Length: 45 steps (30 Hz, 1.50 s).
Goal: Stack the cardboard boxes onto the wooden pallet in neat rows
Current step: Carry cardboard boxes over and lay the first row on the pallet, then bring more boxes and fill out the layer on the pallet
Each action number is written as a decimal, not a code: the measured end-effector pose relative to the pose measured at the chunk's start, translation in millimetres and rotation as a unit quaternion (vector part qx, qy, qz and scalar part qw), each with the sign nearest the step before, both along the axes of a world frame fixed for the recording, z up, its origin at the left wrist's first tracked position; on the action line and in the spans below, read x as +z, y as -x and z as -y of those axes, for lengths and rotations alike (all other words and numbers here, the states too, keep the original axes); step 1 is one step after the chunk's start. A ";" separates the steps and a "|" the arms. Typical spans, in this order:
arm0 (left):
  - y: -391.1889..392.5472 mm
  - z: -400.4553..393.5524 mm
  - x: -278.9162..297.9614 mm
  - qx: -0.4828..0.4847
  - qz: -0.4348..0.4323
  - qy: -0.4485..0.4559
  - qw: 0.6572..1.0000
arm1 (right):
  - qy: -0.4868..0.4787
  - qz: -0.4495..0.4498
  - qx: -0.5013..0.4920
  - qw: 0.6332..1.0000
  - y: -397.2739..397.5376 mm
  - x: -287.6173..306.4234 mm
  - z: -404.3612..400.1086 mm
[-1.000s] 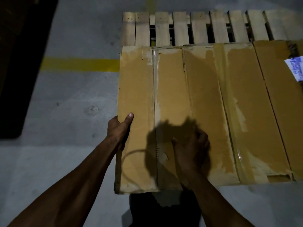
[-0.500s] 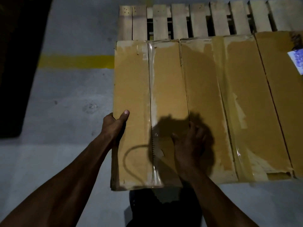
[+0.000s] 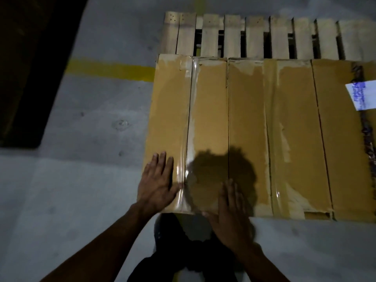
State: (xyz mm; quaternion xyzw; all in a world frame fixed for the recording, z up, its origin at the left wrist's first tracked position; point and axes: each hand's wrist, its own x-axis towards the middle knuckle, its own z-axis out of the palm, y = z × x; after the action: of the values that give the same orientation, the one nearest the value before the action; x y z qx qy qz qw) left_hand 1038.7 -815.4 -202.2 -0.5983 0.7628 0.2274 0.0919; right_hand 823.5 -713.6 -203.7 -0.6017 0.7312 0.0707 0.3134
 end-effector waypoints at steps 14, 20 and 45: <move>31.9 -74.3 -1.6 -0.037 0.061 -0.025 0.997 | 0.008 -0.061 0.150 0.987 34.3 -0.3 -8.7; 38.5 -72.3 11.0 -0.031 0.078 -0.060 0.995 | 0.002 -0.080 0.133 0.988 22.6 5.8 -2.1; 83.7 -223.1 278.9 -0.278 -0.026 -0.051 0.959 | 0.055 0.079 -0.501 0.860 -1.9 305.0 -274.2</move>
State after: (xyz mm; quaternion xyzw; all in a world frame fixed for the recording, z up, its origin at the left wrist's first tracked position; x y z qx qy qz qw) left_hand 955.0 -592.3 76.7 -0.3512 0.8885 0.2470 0.1622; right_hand 825.4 -439.4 101.3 -0.1738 0.9096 -0.1843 0.3293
